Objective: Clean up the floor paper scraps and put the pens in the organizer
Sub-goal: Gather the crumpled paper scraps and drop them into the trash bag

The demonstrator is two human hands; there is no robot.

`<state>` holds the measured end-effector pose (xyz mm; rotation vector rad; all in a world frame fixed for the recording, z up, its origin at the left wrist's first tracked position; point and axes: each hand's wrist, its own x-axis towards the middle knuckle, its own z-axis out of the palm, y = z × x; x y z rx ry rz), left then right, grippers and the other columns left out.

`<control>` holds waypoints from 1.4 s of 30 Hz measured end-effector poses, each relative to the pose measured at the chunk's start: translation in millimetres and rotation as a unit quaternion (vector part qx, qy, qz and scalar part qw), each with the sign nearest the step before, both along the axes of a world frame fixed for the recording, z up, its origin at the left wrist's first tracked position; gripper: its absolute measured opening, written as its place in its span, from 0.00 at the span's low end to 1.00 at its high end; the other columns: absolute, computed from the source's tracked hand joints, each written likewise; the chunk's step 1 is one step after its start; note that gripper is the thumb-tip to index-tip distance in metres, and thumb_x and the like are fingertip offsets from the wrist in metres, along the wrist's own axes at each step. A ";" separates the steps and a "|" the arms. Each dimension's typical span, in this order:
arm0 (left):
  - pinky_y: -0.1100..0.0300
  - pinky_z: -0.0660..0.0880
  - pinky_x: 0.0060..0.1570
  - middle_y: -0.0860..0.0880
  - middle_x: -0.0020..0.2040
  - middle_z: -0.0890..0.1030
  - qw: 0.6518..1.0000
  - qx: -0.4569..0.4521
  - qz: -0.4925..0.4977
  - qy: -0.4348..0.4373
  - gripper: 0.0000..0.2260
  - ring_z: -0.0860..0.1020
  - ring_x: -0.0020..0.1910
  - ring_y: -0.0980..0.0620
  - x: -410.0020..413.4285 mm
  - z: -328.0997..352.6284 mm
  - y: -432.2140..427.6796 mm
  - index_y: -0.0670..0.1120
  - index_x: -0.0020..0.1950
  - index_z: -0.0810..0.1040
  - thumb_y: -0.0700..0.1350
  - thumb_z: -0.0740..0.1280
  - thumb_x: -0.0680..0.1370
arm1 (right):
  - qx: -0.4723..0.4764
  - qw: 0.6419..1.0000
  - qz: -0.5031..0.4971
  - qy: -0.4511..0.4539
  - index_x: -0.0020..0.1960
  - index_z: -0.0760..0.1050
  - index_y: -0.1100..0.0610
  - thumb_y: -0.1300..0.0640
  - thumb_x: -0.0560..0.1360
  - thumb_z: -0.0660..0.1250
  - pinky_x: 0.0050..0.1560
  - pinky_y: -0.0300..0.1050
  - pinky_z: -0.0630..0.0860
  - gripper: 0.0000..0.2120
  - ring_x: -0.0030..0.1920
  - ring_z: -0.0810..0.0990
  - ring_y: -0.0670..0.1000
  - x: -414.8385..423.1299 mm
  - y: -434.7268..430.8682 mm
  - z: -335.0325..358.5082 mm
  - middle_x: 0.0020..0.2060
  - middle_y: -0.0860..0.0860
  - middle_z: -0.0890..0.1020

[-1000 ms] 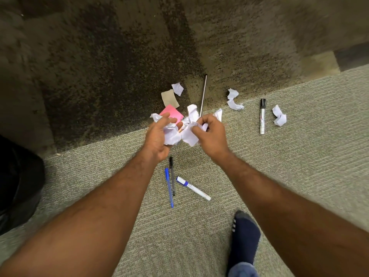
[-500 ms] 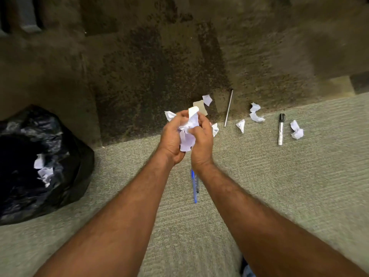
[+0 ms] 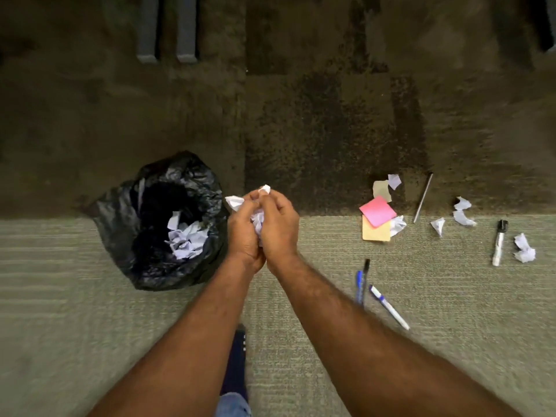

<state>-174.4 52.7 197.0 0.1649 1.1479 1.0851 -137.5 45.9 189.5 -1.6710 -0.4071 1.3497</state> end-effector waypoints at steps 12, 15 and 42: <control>0.48 0.77 0.55 0.44 0.54 0.83 0.969 -0.171 0.148 0.100 0.17 0.81 0.53 0.43 -165.9 -5.2 -18.6 0.45 0.60 0.78 0.55 0.64 0.78 | -0.151 0.966 0.185 0.097 0.65 0.75 0.53 0.37 0.69 0.68 0.60 0.59 0.78 0.30 0.54 0.83 0.57 -131.7 12.0 -4.2 0.55 0.55 0.83; 0.43 0.78 0.57 0.45 0.54 0.85 0.968 -0.180 0.132 0.112 0.22 0.83 0.53 0.44 -170.5 -5.4 -25.0 0.48 0.62 0.80 0.61 0.64 0.76 | -0.162 0.957 0.220 0.095 0.69 0.72 0.50 0.34 0.68 0.66 0.61 0.58 0.76 0.34 0.58 0.81 0.55 -127.9 9.6 -6.7 0.60 0.52 0.81; 0.43 0.53 0.76 0.44 0.81 0.54 0.414 0.164 -0.620 0.646 0.38 0.53 0.79 0.45 112.1 -60.7 -74.0 0.50 0.80 0.54 0.62 0.64 0.75 | -0.195 0.787 0.401 -0.427 0.71 0.67 0.56 0.50 0.72 0.70 0.68 0.50 0.68 0.29 0.68 0.69 0.56 333.2 -153.6 -48.3 0.67 0.54 0.72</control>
